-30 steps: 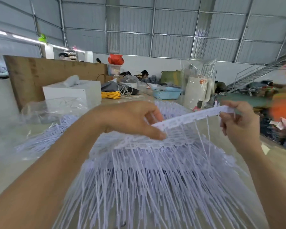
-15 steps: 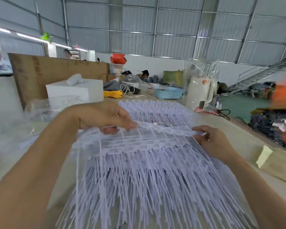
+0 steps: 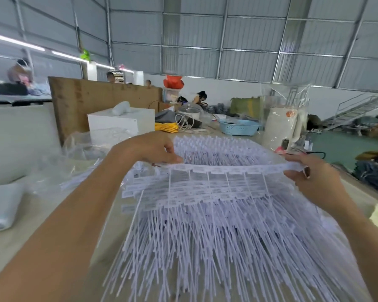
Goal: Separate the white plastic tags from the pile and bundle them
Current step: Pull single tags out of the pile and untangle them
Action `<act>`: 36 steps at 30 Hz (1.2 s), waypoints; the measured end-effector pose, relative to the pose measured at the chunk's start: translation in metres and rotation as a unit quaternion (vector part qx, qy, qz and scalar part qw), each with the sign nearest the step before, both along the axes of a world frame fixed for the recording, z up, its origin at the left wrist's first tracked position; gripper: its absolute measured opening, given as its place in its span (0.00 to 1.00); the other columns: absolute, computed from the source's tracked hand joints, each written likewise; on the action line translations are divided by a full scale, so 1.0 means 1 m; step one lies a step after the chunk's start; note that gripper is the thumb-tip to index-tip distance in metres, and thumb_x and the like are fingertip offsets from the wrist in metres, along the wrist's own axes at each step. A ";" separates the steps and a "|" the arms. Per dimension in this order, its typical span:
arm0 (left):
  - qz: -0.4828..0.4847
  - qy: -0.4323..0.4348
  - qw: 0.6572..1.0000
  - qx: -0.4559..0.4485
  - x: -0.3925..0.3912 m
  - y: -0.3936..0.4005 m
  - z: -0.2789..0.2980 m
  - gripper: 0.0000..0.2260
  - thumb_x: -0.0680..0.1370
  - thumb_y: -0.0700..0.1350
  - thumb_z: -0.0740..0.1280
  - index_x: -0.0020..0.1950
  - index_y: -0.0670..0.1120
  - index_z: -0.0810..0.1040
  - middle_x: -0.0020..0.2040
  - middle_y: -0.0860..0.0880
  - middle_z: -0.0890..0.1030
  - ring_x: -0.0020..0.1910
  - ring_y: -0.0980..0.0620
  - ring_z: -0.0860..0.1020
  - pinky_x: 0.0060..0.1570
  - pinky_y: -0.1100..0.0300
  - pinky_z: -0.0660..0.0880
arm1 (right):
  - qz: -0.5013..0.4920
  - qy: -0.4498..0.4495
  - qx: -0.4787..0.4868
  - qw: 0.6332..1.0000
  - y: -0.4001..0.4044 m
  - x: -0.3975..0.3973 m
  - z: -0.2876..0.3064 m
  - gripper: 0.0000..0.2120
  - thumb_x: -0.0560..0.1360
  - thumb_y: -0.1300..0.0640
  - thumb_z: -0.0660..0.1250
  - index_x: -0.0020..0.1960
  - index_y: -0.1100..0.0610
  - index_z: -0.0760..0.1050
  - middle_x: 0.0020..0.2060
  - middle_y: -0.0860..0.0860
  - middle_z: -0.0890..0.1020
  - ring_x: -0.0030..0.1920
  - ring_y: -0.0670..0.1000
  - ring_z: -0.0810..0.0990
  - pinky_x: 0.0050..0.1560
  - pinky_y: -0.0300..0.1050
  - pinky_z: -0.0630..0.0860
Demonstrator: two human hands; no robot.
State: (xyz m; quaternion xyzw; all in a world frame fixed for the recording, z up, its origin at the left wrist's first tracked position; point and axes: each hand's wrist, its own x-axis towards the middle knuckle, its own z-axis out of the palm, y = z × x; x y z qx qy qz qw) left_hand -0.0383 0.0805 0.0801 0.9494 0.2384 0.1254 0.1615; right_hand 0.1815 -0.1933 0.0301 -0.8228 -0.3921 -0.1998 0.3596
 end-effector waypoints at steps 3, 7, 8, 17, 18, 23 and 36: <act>0.033 -0.060 0.997 0.031 0.001 0.003 0.007 0.28 0.73 0.62 0.66 0.43 0.35 0.80 0.33 0.42 0.76 0.28 0.52 0.73 0.25 0.69 0.67 | 0.048 0.055 0.043 0.996 -0.010 -0.003 0.024 0.11 0.73 0.62 0.70 0.53 0.51 0.79 0.30 0.51 0.80 0.25 0.47 0.77 0.27 0.33 0.72; 0.033 -0.166 0.986 -0.005 0.001 0.008 0.020 0.26 0.73 0.63 0.66 0.30 0.40 0.74 0.25 0.48 0.65 0.22 0.54 0.66 0.19 0.71 0.64 | 0.236 0.242 0.196 0.921 -0.018 0.005 0.056 0.12 0.71 0.67 0.67 0.46 0.53 0.83 0.26 0.50 0.77 0.23 0.46 0.72 0.23 0.36 0.72; 0.027 -0.182 0.982 -0.030 0.002 0.010 0.022 0.26 0.72 0.63 0.67 0.27 0.43 0.70 0.23 0.51 0.62 0.21 0.56 0.65 0.19 0.70 0.65 | 0.281 0.282 0.232 0.887 -0.017 0.006 0.061 0.11 0.70 0.67 0.67 0.46 0.54 0.82 0.26 0.49 0.76 0.23 0.45 0.70 0.23 0.36 0.71; 0.083 -0.017 0.996 0.022 0.005 0.049 -0.008 0.27 0.73 0.63 0.66 0.26 0.44 0.65 0.22 0.48 0.67 0.24 0.49 0.68 0.28 0.63 0.65 | 0.201 0.453 0.172 0.851 0.039 0.002 0.019 0.06 0.76 0.66 0.62 0.47 0.60 0.77 0.29 0.52 0.76 0.27 0.48 0.74 0.22 0.35 0.72; 0.087 0.001 0.996 0.021 0.004 0.053 -0.014 0.27 0.73 0.63 0.66 0.26 0.44 0.65 0.22 0.48 0.67 0.24 0.49 0.68 0.29 0.62 0.65 | 0.193 0.455 0.154 0.856 0.043 0.003 0.008 0.06 0.76 0.67 0.62 0.46 0.61 0.78 0.31 0.54 0.75 0.29 0.49 0.73 0.22 0.35 0.72; 0.106 0.067 0.991 0.035 0.003 0.064 -0.040 0.28 0.74 0.65 0.62 0.26 0.44 0.67 0.22 0.49 0.70 0.23 0.52 0.70 0.32 0.61 0.67 | 0.155 0.441 0.106 0.878 0.057 0.011 -0.025 0.04 0.74 0.65 0.68 0.47 0.64 0.79 0.30 0.55 0.78 0.29 0.51 0.75 0.24 0.39 0.73; 0.064 0.079 0.989 0.112 0.050 0.017 -0.025 0.25 0.76 0.65 0.60 0.39 0.42 0.75 0.42 0.44 0.79 0.44 0.47 0.76 0.53 0.52 0.71 | 0.175 0.406 0.050 0.896 0.059 0.014 -0.032 0.04 0.75 0.65 0.67 0.41 0.61 0.80 0.30 0.54 0.81 0.28 0.47 0.76 0.31 0.40 0.74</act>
